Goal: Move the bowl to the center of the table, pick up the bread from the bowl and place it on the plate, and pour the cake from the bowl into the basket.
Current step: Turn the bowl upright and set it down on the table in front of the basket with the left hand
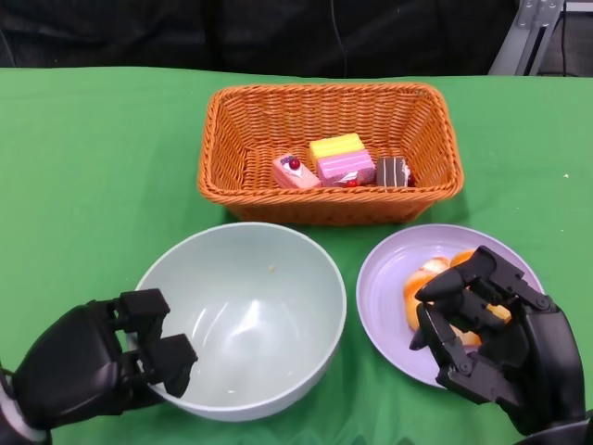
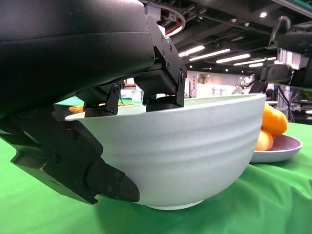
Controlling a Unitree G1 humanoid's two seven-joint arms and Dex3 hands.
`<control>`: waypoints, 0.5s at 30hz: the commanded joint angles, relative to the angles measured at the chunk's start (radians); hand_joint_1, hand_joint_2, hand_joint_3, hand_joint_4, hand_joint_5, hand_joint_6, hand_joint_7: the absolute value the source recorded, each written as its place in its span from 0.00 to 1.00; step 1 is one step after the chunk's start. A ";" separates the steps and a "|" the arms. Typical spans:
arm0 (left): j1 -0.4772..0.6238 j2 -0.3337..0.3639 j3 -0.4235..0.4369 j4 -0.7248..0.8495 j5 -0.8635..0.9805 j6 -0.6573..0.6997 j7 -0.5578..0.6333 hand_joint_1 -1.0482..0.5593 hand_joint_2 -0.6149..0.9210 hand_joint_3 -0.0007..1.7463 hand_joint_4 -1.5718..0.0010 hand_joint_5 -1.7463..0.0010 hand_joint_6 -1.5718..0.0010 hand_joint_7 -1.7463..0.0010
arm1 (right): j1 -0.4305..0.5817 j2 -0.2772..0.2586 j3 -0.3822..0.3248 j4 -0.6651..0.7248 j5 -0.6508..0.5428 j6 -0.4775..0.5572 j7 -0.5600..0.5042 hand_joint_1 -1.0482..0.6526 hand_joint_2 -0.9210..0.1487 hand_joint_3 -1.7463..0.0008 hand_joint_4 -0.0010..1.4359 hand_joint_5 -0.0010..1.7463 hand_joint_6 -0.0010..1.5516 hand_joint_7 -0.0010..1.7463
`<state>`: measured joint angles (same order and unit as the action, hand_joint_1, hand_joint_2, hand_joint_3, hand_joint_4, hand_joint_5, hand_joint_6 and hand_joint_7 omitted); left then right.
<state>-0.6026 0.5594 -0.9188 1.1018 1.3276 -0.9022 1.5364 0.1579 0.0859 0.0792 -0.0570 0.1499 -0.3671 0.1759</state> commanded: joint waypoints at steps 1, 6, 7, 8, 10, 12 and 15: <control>-0.021 -0.001 -0.016 0.026 -0.012 0.023 -0.026 0.66 0.90 0.13 0.56 0.00 0.65 0.00 | 0.003 0.000 -0.006 -0.010 0.000 -0.010 -0.010 0.53 0.23 0.55 0.48 0.94 0.41 0.74; -0.030 -0.012 -0.020 0.041 -0.033 0.043 -0.098 0.61 0.86 0.08 0.57 0.00 0.63 0.01 | 0.003 0.000 -0.006 -0.012 0.001 -0.005 -0.013 0.53 0.24 0.55 0.49 0.94 0.41 0.74; -0.031 -0.011 -0.022 0.039 -0.035 0.043 -0.109 0.60 0.86 0.07 0.57 0.00 0.62 0.03 | 0.004 0.001 -0.006 -0.014 -0.001 -0.004 -0.015 0.53 0.24 0.56 0.49 0.94 0.41 0.74; -0.032 -0.011 -0.024 0.037 -0.036 0.044 -0.115 0.60 0.86 0.05 0.58 0.00 0.59 0.07 | 0.004 0.001 -0.005 -0.014 -0.002 -0.004 -0.017 0.53 0.24 0.56 0.49 0.94 0.41 0.74; -0.033 -0.010 -0.027 0.034 -0.040 0.052 -0.132 0.59 0.86 0.03 0.58 0.00 0.57 0.11 | 0.004 -0.001 -0.006 -0.012 -0.001 -0.007 -0.015 0.53 0.24 0.56 0.49 0.95 0.41 0.74; -0.033 -0.008 -0.029 0.031 -0.046 0.055 -0.151 0.56 0.86 0.01 0.58 0.01 0.52 0.18 | 0.005 -0.002 -0.006 -0.012 -0.002 -0.007 -0.016 0.53 0.24 0.56 0.49 0.95 0.41 0.74; -0.037 0.007 -0.032 0.014 -0.055 0.036 -0.190 0.51 0.87 0.00 0.53 0.17 0.31 0.67 | 0.005 -0.005 -0.007 -0.012 -0.002 -0.007 -0.016 0.54 0.23 0.56 0.49 0.95 0.41 0.74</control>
<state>-0.6231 0.5377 -0.9439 1.1198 1.2801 -0.8541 1.3724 0.1581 0.0874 0.0804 -0.0575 0.1466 -0.3672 0.1630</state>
